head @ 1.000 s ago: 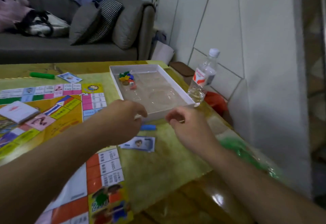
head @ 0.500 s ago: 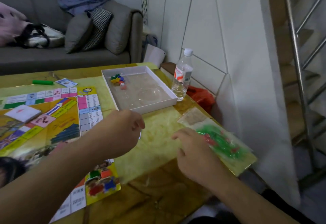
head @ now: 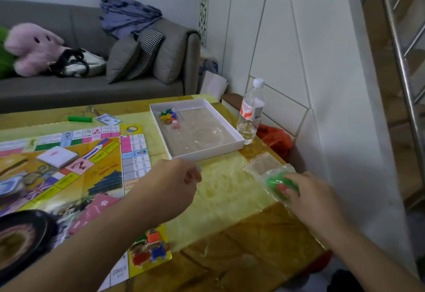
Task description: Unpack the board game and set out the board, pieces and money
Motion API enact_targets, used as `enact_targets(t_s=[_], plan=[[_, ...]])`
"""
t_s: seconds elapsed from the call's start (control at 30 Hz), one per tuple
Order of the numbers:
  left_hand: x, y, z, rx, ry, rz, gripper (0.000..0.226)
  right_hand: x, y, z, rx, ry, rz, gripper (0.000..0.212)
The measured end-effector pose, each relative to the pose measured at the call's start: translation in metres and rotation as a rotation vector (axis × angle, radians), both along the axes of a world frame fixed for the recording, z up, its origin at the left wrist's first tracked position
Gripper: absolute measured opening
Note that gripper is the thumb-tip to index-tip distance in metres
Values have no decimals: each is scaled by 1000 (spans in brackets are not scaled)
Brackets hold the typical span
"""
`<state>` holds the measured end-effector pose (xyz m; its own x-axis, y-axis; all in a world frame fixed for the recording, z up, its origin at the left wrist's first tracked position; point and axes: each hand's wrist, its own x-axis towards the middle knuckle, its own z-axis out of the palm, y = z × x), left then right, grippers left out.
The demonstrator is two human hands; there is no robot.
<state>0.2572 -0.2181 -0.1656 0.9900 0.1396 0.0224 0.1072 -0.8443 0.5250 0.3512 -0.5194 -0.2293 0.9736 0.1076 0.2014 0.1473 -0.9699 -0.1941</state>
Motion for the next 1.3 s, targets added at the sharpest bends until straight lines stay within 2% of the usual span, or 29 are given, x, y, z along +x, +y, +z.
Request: enact_targets(t_s=[0.17, 0.27, 0.37, 0.43, 0.5, 0.63, 0.7, 0.8, 0.93, 0.97, 1.03, 1.1, 1.17, 1.23, 1.3], plan=[[8, 12, 4, -96, -1, 63, 31, 4, 1, 19, 168, -90, 43, 23], [14, 8, 4, -247, 54, 60, 30, 0, 21, 39, 335, -81, 95, 22], [18, -11, 7, -667, 156, 40, 12, -11, 55, 57, 475, -148, 152, 25], [19, -27, 12, -1002, 264, 71, 29, -25, 83, 65, 535, -147, 252, 25], [21, -37, 14, -1180, 255, 89, 26, -41, 110, 67, 568, -62, 368, 30], [29, -24, 11, -1184, 18, 339, 15, -50, 133, 50, 455, -10, 511, 69], [30, -13, 12, -1187, -8, 372, 11, -46, 135, 44, 522, 32, 521, 74], [32, -2, 15, -1200, 53, 331, 14, -36, 140, 36, 549, -11, 513, 64], [49, 17, 15, -1044, 97, 273, 21, 6, 158, 36, 660, 20, 400, 42], [54, 24, 12, -950, 73, 257, 21, 24, 167, 36, 680, 44, 374, 38], [61, 35, 6, -614, 57, 149, 25, 63, 185, 38, 682, 33, 328, 37], [68, 47, -4, -262, 84, 23, 35, 110, 210, 36, 639, 4, 283, 42], [79, 58, -18, -37, 100, -81, 37, 158, 238, 32, 544, -39, 265, 46], [89, 67, -30, 70, 133, -160, 30, 202, 267, 27, 456, -77, 269, 47], [94, 74, -37, 116, 155, -188, 30, 236, 290, 19, 328, -53, 241, 56]])
